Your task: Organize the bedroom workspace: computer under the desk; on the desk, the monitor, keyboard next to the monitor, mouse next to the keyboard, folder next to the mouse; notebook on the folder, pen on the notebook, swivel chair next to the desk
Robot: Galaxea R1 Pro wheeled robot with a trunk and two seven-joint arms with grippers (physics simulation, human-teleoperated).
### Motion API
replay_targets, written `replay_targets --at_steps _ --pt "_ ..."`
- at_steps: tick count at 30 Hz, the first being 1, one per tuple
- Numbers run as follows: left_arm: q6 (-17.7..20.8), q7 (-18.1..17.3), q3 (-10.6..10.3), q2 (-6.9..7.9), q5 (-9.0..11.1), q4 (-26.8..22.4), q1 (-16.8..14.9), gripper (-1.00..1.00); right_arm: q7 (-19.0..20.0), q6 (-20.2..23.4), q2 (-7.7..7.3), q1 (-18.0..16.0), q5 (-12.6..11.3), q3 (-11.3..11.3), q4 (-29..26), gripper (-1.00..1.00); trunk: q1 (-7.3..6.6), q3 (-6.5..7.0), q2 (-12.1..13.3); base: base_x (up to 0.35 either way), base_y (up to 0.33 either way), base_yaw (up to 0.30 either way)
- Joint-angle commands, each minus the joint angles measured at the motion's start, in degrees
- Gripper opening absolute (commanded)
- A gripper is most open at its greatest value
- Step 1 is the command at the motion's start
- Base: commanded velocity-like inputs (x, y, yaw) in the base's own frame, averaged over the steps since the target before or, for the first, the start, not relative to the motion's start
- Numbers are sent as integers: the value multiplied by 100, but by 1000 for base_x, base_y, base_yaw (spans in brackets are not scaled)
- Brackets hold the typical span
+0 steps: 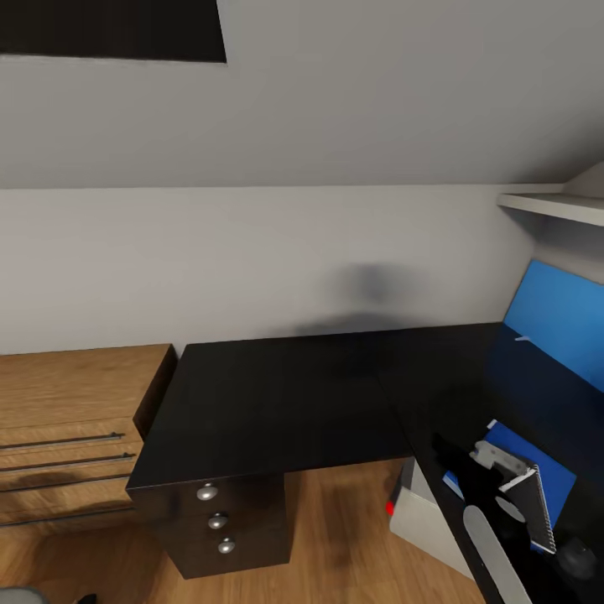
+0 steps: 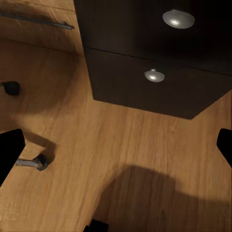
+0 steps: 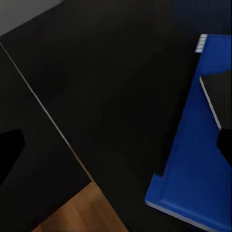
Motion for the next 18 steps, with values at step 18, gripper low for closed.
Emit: replay_targets --at_steps 18 --pt "-587 582 -24 19 -6 250 4 100 -214 -559 574 207 539 593 73 100 1 -6 -4 0 0 245"
